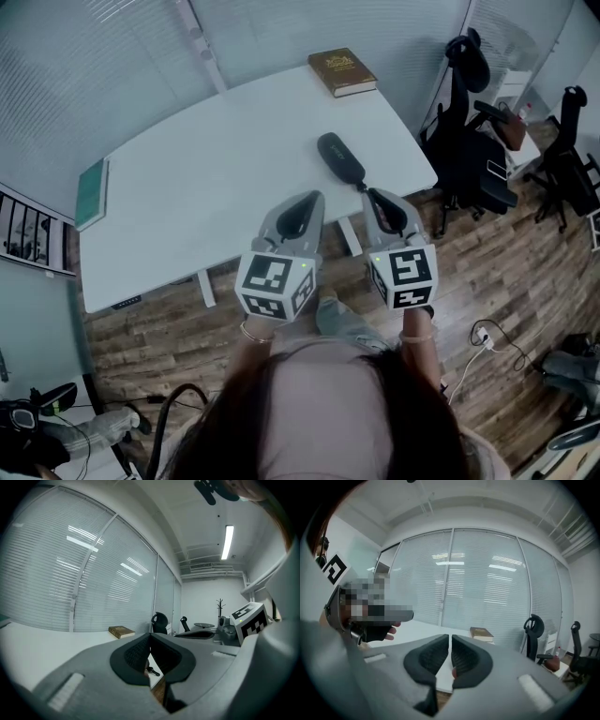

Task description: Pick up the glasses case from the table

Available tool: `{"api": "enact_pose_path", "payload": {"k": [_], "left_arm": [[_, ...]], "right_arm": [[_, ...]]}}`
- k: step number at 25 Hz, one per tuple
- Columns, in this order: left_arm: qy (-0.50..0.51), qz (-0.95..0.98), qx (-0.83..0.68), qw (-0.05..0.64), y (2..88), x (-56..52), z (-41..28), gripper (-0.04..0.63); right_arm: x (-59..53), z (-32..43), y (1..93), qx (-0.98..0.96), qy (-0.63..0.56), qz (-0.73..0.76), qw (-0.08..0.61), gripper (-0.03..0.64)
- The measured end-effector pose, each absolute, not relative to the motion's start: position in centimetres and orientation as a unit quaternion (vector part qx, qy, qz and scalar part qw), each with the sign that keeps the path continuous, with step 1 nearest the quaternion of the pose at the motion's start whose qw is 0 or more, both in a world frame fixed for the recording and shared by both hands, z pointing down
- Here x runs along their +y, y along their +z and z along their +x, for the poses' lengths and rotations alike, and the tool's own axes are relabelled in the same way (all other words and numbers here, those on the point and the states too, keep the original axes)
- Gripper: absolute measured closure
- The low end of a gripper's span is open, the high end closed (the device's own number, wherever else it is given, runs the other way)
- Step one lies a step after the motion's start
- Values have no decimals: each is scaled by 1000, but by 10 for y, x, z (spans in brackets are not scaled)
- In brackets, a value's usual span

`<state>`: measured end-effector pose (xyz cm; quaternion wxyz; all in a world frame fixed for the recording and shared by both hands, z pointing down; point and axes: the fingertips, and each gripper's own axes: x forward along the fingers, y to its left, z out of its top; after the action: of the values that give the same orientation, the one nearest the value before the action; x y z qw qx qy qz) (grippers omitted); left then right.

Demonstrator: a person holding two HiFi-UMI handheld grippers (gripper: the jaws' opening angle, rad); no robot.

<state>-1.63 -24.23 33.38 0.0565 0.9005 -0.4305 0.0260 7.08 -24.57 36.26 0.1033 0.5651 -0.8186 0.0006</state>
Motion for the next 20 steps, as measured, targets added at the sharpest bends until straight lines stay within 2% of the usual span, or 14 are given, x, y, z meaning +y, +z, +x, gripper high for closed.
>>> {"api": "enact_pose_path", "payload": {"k": [4, 10, 20], "left_arm": [[28, 900, -432, 59, 335, -260, -15, 586], [30, 898, -436, 59, 337, -285, -9, 586], [34, 892, -446, 69, 348, -325, -12, 586]], "right_arm": [[-264, 70, 364, -821, 1, 560, 109, 594], [-291, 69, 374, -832, 10, 541, 123, 519], [-335, 60, 395, -842, 15, 516, 155, 461]]}}
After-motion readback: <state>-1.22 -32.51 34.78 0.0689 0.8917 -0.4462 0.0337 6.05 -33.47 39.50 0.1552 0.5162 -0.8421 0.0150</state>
